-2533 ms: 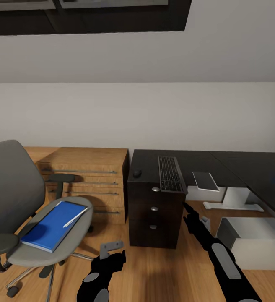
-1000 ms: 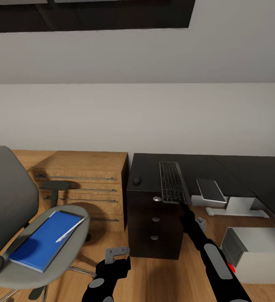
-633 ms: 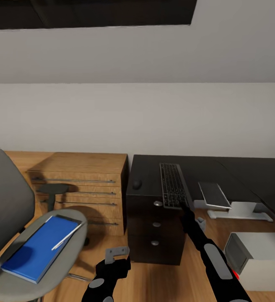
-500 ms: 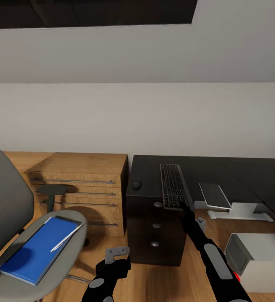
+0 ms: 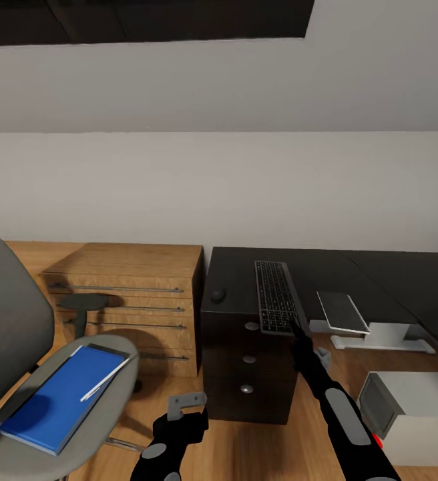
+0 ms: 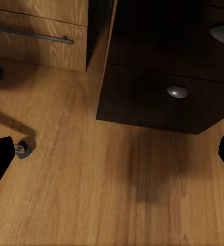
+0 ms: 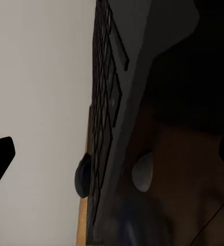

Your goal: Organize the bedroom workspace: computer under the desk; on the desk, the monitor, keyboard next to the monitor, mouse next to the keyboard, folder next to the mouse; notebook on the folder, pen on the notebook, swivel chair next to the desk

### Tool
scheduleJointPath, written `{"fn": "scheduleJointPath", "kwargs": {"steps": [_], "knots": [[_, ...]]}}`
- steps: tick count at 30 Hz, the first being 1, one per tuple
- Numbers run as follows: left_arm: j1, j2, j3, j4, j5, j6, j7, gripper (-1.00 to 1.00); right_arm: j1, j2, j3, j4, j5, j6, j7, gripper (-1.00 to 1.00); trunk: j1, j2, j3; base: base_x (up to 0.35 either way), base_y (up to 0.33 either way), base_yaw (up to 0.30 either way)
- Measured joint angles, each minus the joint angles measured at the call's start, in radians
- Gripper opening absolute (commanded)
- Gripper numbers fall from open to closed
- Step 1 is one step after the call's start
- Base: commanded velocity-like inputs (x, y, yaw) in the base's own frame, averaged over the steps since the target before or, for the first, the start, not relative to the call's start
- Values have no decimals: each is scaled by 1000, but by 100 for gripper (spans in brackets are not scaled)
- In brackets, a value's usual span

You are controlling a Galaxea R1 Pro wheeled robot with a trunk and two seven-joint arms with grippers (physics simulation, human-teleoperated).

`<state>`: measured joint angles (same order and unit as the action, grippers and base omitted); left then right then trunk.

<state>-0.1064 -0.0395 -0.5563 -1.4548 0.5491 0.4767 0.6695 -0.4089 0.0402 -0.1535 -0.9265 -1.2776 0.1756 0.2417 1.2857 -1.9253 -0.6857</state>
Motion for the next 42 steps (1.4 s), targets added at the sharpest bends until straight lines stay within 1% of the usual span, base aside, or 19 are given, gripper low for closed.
{"fn": "scheduleJointPath", "kwargs": {"steps": [5, 8, 18, 24, 42], "knots": [[0, 0, -1, 0, 0, 0, 0, 100, 0, -1, 0, 0, -53, 0, -34, 100, 0, 0, 0, 0, 0, 0], [0, 0, -1, 0, 0, 0, 0, 100, 0, -1, 0, 0, -71, 0, -47, 100, 0, 0, 0, 0, 0, 0], [0, 0, -1, 0, 0, 0, 0, 100, 0, -1, 0, 0, -79, 0, -52, 100, 0, 0, 0, 3, 3, 0], [0, 0, -1, -1, 0, 0, 0, 100, 0, -2, 1, 19, -79, 0, -52, 100, 0, 0, 0, 80, 75, 0], [0, 0, -1, 0, 1, 0, 0, 100, 0, -2, 2, 21, -80, 0, -52, 100, 0, 0, 0, 58, 39, 0]]}}
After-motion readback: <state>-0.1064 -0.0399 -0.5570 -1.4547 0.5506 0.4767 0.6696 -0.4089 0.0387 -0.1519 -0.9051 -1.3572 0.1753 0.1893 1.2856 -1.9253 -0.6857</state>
